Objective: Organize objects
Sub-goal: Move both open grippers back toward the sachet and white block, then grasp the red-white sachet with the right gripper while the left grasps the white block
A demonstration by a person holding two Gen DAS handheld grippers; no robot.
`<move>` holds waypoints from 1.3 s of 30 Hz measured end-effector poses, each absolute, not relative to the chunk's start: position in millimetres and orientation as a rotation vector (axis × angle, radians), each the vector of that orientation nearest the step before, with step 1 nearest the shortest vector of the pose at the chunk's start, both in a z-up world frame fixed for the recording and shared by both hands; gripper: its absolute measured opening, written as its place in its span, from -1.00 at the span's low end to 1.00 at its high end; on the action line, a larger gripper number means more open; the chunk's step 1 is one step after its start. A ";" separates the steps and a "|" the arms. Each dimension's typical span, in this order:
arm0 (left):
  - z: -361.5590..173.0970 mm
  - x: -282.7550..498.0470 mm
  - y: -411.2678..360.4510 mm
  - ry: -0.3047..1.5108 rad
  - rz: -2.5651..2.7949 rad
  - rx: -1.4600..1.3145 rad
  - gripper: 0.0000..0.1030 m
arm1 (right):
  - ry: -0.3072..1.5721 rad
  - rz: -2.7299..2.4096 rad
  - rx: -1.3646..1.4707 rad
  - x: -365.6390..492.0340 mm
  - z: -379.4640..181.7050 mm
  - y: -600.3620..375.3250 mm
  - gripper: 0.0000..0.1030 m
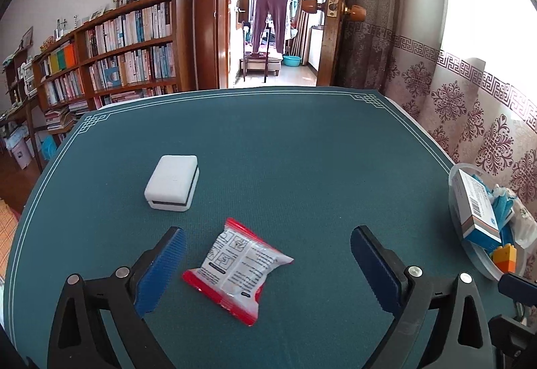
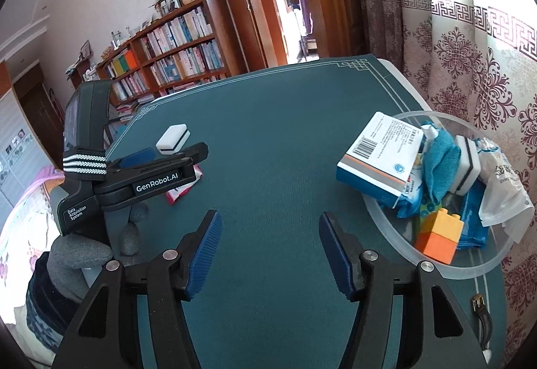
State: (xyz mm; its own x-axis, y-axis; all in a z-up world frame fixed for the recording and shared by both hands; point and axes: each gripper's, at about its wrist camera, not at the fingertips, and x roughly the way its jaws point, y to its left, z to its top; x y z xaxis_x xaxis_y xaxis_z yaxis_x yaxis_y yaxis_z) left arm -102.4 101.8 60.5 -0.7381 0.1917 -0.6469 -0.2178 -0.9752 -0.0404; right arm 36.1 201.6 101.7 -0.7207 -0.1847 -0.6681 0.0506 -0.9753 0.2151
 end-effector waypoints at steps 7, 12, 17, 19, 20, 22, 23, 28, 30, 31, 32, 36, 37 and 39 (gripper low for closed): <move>58.3 -104.4 56.7 0.038 2.823 -1.020 0.95 | -0.226 -2.678 1.158 10.4 80.8 159.9 0.23; 57.5 -106.2 26.6 -0.029 2.869 -1.040 0.95 | -0.239 -2.614 1.176 -11.8 68.5 136.5 0.23; 58.1 -109.0 -2.7 -0.115 2.924 -1.065 0.95 | -0.359 -2.509 1.220 -35.1 54.2 118.3 0.30; 57.9 -110.7 -13.4 -0.145 2.954 -1.080 0.95 | -0.384 -2.488 1.231 -44.2 50.1 110.9 0.30; 57.5 -110.9 -18.3 -0.159 2.970 -1.085 0.95 | -0.399 -2.478 1.234 -48.8 48.6 107.3 0.30; 55.8 -112.3 -26.4 -0.192 2.996 -1.104 0.95 | -0.428 -2.470 1.236 -58.6 46.5 101.9 0.32; 54.6 -113.0 -30.3 -0.210 3.002 -1.116 0.95 | -0.440 -2.470 1.240 -64.0 45.1 99.5 0.35; 51.4 -113.6 -45.7 -0.286 3.015 -1.136 0.95 | -0.472 -2.474 1.275 -90.8 37.0 87.3 0.37; 50.6 -113.9 -49.7 -0.297 3.027 -1.140 0.95 | -0.469 -2.494 1.273 -99.2 36.7 83.5 0.37; 49.9 -114.2 -51.4 -0.304 3.031 -1.143 0.95 | -0.460 -2.512 1.264 -102.6 37.9 81.5 0.37; 49.0 -114.5 -52.5 -0.312 3.031 -1.149 0.95 | -0.452 -2.528 1.252 -105.7 39.3 79.6 0.37; 45.2 -115.7 -54.5 -0.328 3.031 -1.169 0.95 | -0.424 -2.547 1.250 -116.9 39.5 69.9 0.37; 44.6 -115.9 -54.6 -0.331 3.029 -1.172 0.95 | -0.400 -2.555 1.250 -118.9 39.2 66.4 0.37; 43.3 -116.7 -54.8 -0.331 3.029 -1.179 0.95 | -0.318 -2.588 1.241 -121.1 39.3 58.2 0.37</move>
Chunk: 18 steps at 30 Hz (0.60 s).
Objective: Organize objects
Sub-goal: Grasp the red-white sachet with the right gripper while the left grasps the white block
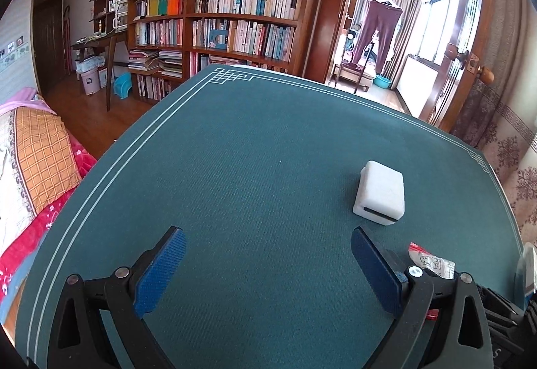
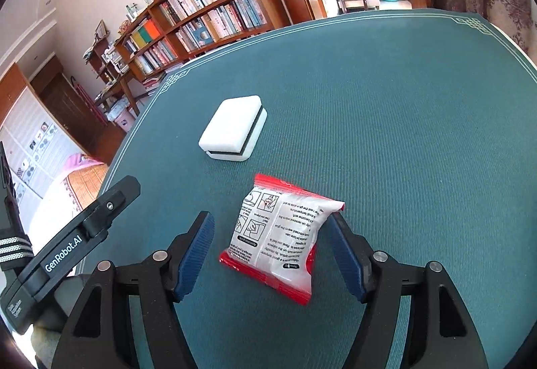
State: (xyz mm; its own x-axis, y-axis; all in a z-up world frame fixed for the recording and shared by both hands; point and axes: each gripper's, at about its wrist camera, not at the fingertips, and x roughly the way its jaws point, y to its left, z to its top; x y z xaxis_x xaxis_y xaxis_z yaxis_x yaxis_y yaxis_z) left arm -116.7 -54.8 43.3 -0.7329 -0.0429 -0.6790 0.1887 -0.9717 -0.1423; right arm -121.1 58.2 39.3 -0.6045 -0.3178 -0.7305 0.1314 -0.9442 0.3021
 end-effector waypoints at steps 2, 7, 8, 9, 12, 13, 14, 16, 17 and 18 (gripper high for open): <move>41.9 -117.0 -53.7 0.300 -2.795 1.093 0.95 | -0.235 -2.626 1.240 -121.1 38.8 51.7 0.37; 39.4 -117.0 -50.6 0.274 -2.803 1.105 0.95 | -0.086 -2.678 1.221 -117.2 38.5 44.9 -0.05; 39.2 -117.0 -49.3 0.266 -2.807 1.106 0.95 | -0.081 -2.677 1.218 -116.0 38.1 45.7 -0.07; 39.1 -116.9 -47.8 0.257 -2.811 1.106 0.95 | -0.080 -2.676 1.216 -114.4 38.3 47.2 -0.07; 38.5 -116.6 -43.1 0.226 -2.827 1.112 0.95 | -0.085 -2.681 1.211 -108.3 38.8 54.7 -0.09; 38.6 -117.0 -40.8 0.215 -2.833 1.112 0.95 | -0.080 -2.687 1.208 -105.1 38.5 57.9 -0.09; 38.6 -117.2 -38.3 0.202 -2.839 1.112 0.95 | -0.078 -2.696 1.205 -101.3 38.3 61.4 -0.09; 38.3 -117.9 -33.2 0.172 -2.848 1.114 0.95 | -0.095 -2.710 1.202 -92.3 37.0 72.4 -0.09; 37.9 -118.0 -30.8 0.157 -2.850 1.115 0.95 | -0.104 -2.720 1.202 -89.5 37.2 77.1 -0.09; 37.6 -118.8 -27.8 0.142 -2.854 1.119 0.95 | -0.113 -2.730 1.203 -86.4 37.0 81.3 -0.09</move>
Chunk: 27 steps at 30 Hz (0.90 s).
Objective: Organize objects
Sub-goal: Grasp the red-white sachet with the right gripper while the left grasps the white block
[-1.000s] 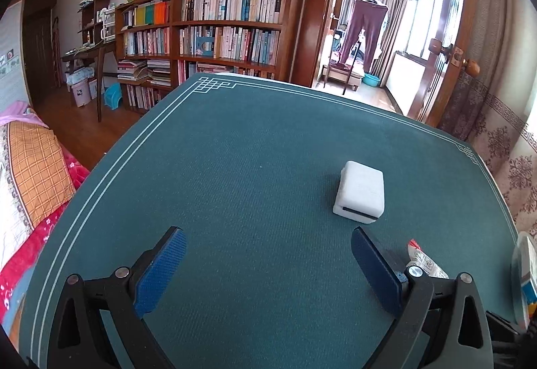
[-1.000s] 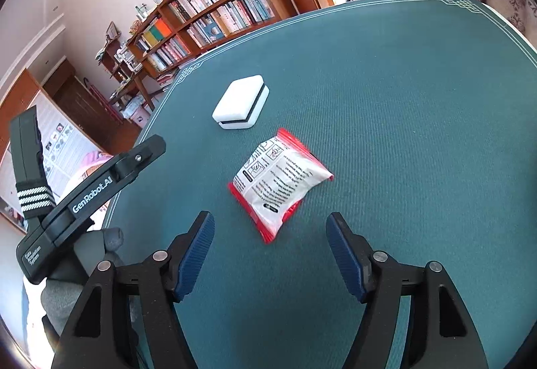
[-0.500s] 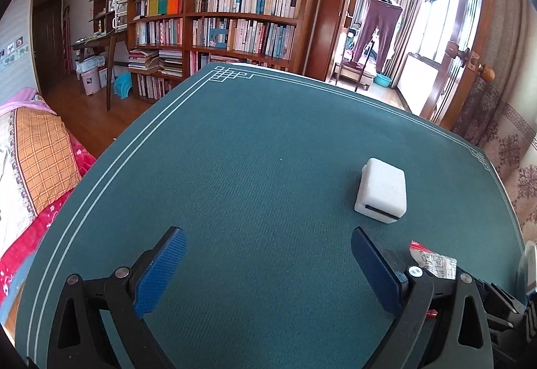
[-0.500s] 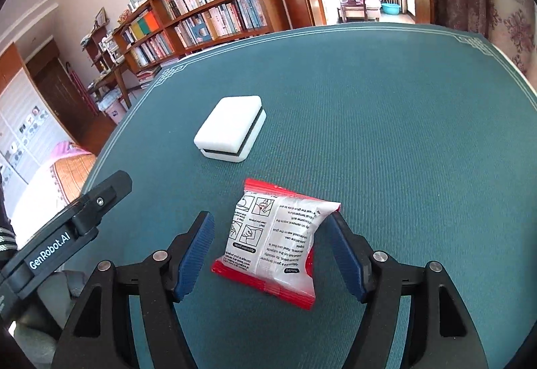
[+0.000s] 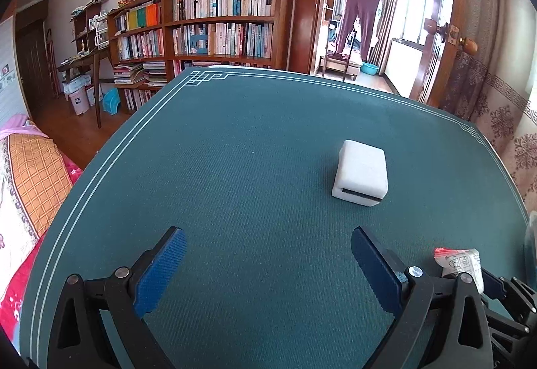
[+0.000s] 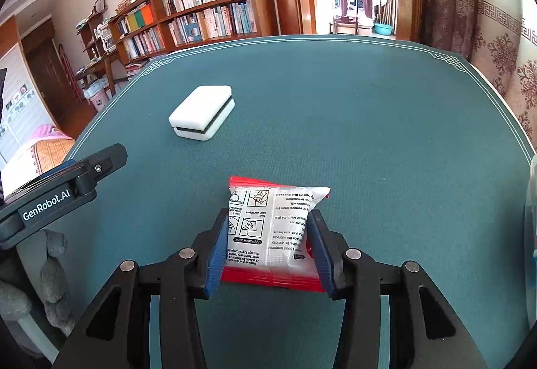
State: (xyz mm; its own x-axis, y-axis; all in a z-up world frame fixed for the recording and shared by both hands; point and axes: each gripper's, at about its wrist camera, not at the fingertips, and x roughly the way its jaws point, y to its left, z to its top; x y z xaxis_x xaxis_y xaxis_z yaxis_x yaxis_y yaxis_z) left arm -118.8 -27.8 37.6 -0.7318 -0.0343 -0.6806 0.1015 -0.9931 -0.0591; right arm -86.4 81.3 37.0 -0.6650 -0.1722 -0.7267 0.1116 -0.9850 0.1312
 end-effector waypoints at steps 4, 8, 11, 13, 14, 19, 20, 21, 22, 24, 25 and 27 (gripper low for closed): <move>37.9 -123.3 -13.8 0.078 -2.867 1.136 0.95 | -0.128 -2.746 1.184 -78.7 35.8 94.2 -0.09; 37.0 -131.0 0.1 0.008 -2.878 1.160 0.95 | -0.165 -2.734 1.172 -76.1 35.8 99.0 -0.09; 36.9 -142.2 9.2 -0.028 -2.879 1.165 0.95 | -0.186 -2.728 1.166 -74.3 34.3 101.0 -0.09; 36.9 -151.7 14.3 -0.032 -2.891 1.175 0.95 | -0.208 -2.721 1.161 -75.3 34.2 102.9 -0.09; 36.5 -156.6 17.3 -0.038 -2.895 1.179 0.95 | -0.218 -2.717 1.159 -75.5 33.9 104.0 -0.09; 32.6 -178.6 33.2 -0.071 -2.914 1.220 0.81 | -0.247 -2.706 1.151 -73.9 32.1 107.7 -0.08; 31.1 -182.0 36.0 -0.090 -2.912 1.225 0.75 | -0.251 -2.705 1.150 -73.6 32.0 107.7 -0.08; 29.8 -185.3 38.9 -0.110 -2.910 1.229 0.72 | -0.253 -2.704 1.150 -73.4 31.9 107.9 -0.08; 28.4 -188.2 40.9 -0.126 -2.906 1.233 0.66 | -0.252 -2.704 1.150 -73.3 31.6 108.0 -0.08; 25.7 -192.9 42.8 -0.141 -2.899 1.245 0.57 | -0.252 -2.704 1.150 -73.3 31.5 108.1 -0.08; 24.6 -194.7 43.2 -0.138 -2.897 1.255 0.51 | -0.252 -2.704 1.150 -73.3 31.5 108.1 -0.08; 23.3 -197.6 42.0 -0.127 -2.895 1.269 0.45 | -0.250 -2.705 1.151 -73.3 31.4 107.9 -0.08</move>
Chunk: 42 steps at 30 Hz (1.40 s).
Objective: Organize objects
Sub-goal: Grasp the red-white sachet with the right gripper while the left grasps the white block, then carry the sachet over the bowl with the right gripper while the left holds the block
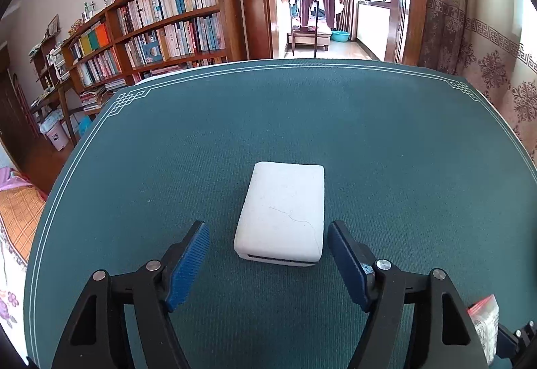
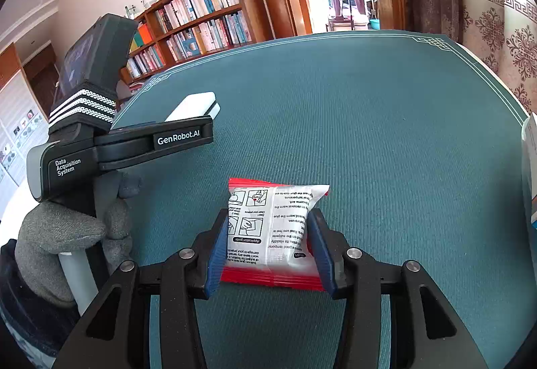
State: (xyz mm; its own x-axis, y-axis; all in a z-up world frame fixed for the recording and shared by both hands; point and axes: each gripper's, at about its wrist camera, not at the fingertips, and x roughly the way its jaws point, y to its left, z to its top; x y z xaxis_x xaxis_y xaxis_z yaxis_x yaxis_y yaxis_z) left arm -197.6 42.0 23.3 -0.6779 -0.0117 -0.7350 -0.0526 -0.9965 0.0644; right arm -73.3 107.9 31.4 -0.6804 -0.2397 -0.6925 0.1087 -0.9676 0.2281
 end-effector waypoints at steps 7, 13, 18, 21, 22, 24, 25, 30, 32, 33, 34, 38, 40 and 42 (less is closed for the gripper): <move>22.0 -201.8 36.8 0.060 2.821 -1.262 0.14 | -0.252 -2.705 1.150 -73.1 31.4 107.8 -0.08; 23.3 -191.5 38.8 0.077 2.824 -1.231 -0.05 | -0.235 -2.711 1.154 -73.6 31.1 107.7 -0.08; 26.6 -172.9 39.2 0.063 2.835 -1.204 -0.05 | -0.235 -2.711 1.155 -73.4 31.4 107.0 -0.08; 31.3 -156.1 41.2 0.075 2.855 -1.168 -0.05 | -0.231 -2.713 1.156 -73.5 31.4 106.8 -0.08; 33.4 -150.6 41.9 0.077 2.862 -1.157 -0.05 | -0.231 -2.712 1.156 -73.3 31.5 106.3 -0.08; 37.6 -139.3 43.8 0.088 2.881 -1.130 -0.05 | -0.229 -2.713 1.156 -73.4 31.5 106.3 -0.08; 39.6 -133.1 45.1 0.095 2.890 -1.115 -0.05 | -0.225 -2.715 1.157 -73.8 31.7 106.2 -0.08; 51.3 -105.3 48.2 0.114 2.928 -1.049 -0.05 | -0.201 -2.726 1.163 -73.7 32.4 105.4 -0.08; 54.2 -96.2 48.1 0.108 2.930 -1.035 -0.05 | -0.204 -2.729 1.164 -72.3 32.3 106.5 -0.08; 54.8 -92.2 48.7 0.107 2.928 -1.032 -0.05 | -0.210 -2.733 1.164 -70.5 32.4 107.6 -0.08; 54.7 -87.5 50.1 0.110 2.925 -1.029 -0.05 | -0.219 -2.735 1.164 -67.8 32.2 108.3 -0.08; 51.7 -76.3 56.8 0.120 2.904 -1.028 -0.05 | -0.239 -2.736 1.163 -56.7 31.1 112.9 -0.08; 49.4 -69.9 59.9 0.125 2.894 -1.026 -0.05 | -0.244 -2.735 1.162 -50.9 31.0 114.6 -0.08; 48.9 -65.0 63.5 0.136 2.891 -1.020 -0.05 | -0.239 -2.735 1.164 -44.3 30.7 115.0 -0.08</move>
